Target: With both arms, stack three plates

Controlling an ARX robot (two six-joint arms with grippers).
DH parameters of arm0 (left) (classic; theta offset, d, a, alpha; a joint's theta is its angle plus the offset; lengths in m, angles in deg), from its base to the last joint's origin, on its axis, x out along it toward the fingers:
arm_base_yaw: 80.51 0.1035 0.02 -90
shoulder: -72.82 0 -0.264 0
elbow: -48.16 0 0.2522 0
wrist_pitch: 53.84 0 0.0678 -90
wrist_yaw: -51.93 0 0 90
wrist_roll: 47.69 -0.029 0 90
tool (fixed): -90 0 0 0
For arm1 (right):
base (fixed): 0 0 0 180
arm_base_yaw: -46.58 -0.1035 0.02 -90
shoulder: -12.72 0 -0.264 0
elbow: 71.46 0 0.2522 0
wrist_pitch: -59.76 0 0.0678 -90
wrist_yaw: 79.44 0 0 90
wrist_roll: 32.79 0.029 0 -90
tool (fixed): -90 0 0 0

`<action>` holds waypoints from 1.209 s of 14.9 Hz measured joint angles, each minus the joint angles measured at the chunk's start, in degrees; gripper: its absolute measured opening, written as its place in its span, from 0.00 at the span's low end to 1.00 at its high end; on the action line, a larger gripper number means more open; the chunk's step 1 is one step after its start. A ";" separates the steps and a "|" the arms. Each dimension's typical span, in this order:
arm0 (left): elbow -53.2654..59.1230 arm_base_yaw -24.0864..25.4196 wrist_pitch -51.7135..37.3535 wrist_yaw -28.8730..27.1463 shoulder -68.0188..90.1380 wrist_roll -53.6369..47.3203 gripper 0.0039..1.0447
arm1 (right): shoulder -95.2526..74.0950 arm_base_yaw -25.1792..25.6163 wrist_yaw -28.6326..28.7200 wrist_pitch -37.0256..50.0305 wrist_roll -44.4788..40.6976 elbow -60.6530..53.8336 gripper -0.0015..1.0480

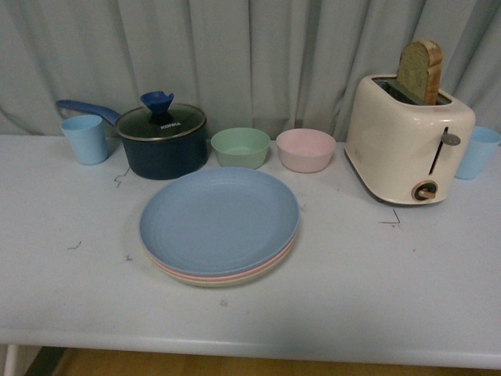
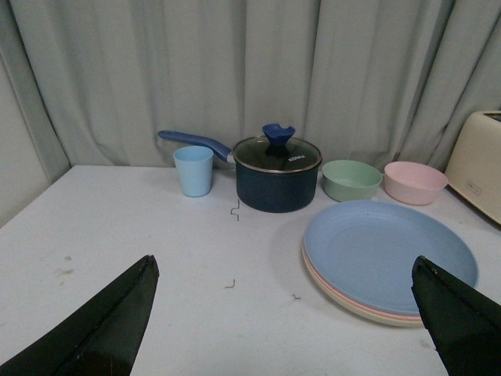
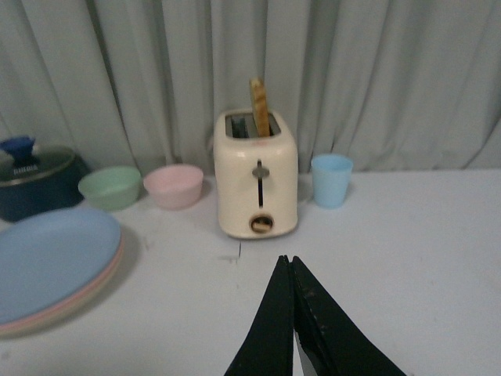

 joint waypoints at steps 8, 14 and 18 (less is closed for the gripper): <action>0.00 0.00 -0.04 0.02 0.00 0.00 0.94 | 7.61 0.00 -0.02 -6.71 -0.02 0.17 0.02; 0.00 0.00 0.00 0.02 0.00 0.00 0.94 | 7.72 0.00 -0.02 -7.28 -0.02 -0.04 0.02; 0.00 0.00 -0.02 0.00 0.00 0.00 0.94 | 7.72 0.00 0.00 -7.28 -0.09 -0.04 0.31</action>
